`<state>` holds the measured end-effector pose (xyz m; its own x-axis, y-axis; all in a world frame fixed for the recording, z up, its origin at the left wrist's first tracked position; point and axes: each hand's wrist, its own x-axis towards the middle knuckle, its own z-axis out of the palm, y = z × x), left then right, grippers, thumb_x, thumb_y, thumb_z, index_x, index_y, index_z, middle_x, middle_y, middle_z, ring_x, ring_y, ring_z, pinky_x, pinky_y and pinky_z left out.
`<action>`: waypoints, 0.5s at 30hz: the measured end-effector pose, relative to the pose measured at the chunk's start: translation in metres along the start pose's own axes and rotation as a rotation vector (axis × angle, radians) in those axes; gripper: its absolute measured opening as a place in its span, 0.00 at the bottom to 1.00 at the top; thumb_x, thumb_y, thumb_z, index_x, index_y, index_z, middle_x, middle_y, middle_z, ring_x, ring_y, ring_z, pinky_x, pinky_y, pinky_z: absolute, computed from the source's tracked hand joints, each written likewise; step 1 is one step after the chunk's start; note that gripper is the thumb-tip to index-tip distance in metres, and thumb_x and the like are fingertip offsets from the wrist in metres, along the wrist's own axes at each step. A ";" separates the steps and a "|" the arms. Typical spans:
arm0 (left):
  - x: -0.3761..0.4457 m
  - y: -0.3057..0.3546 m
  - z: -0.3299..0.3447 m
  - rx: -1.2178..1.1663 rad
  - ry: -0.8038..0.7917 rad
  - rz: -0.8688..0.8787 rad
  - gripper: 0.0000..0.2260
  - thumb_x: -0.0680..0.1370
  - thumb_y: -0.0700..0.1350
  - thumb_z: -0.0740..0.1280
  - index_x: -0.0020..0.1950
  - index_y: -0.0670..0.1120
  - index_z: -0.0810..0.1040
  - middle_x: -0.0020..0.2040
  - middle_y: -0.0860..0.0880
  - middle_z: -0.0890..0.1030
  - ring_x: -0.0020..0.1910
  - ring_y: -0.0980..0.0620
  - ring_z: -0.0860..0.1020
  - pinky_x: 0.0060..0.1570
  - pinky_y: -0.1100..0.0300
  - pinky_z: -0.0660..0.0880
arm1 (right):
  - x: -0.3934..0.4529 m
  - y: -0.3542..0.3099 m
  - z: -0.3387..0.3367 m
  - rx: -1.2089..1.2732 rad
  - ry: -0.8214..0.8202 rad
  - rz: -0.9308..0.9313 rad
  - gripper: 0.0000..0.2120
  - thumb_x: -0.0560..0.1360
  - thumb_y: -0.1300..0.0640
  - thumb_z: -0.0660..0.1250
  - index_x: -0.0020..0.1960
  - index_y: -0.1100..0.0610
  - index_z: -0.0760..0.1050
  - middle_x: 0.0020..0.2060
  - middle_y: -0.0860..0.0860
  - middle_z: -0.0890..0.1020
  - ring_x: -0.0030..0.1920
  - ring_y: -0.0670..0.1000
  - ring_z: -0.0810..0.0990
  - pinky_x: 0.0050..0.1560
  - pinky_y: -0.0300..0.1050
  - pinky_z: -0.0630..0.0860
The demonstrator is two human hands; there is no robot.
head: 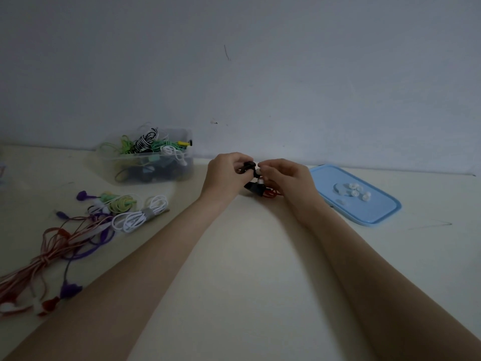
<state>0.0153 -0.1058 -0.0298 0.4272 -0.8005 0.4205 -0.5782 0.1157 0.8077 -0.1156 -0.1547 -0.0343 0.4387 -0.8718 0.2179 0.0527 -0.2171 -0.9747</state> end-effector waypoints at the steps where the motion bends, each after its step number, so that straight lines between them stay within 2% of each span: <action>1: 0.000 0.000 0.000 -0.010 -0.009 0.003 0.10 0.73 0.35 0.67 0.53 0.41 0.81 0.48 0.48 0.82 0.48 0.60 0.77 0.46 0.75 0.71 | 0.000 0.000 0.000 0.042 0.004 0.028 0.05 0.74 0.63 0.67 0.43 0.56 0.80 0.39 0.52 0.82 0.35 0.45 0.80 0.43 0.38 0.77; 5: -0.002 0.002 0.002 -0.011 -0.027 0.045 0.11 0.73 0.34 0.67 0.54 0.41 0.81 0.49 0.48 0.82 0.48 0.60 0.77 0.47 0.77 0.70 | 0.002 0.001 0.000 0.016 0.004 0.061 0.05 0.73 0.63 0.68 0.40 0.56 0.80 0.36 0.53 0.81 0.35 0.48 0.79 0.41 0.42 0.76; 9: -0.002 0.002 0.001 -0.001 -0.034 0.072 0.12 0.73 0.34 0.67 0.55 0.41 0.81 0.51 0.47 0.82 0.48 0.60 0.77 0.48 0.78 0.70 | 0.002 0.001 0.000 -0.018 0.007 0.058 0.05 0.73 0.63 0.68 0.39 0.56 0.79 0.35 0.53 0.80 0.34 0.47 0.78 0.39 0.40 0.75; 12: -0.002 0.003 0.002 -0.039 -0.033 0.070 0.12 0.73 0.34 0.67 0.55 0.41 0.81 0.50 0.48 0.82 0.49 0.59 0.78 0.49 0.76 0.71 | 0.001 0.002 0.000 0.064 -0.010 0.089 0.03 0.73 0.62 0.68 0.41 0.58 0.79 0.36 0.55 0.80 0.36 0.51 0.78 0.39 0.43 0.74; 15: -0.001 0.001 0.003 -0.084 -0.030 0.039 0.12 0.74 0.33 0.66 0.55 0.41 0.80 0.49 0.49 0.81 0.50 0.58 0.77 0.49 0.75 0.72 | 0.000 -0.001 -0.001 0.196 -0.009 0.126 0.06 0.76 0.59 0.66 0.43 0.60 0.78 0.34 0.52 0.81 0.33 0.49 0.79 0.36 0.41 0.74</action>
<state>0.0126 -0.1068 -0.0301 0.3839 -0.8116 0.4405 -0.5332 0.1947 0.8233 -0.1163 -0.1550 -0.0336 0.4606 -0.8826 0.0939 0.1693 -0.0165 -0.9854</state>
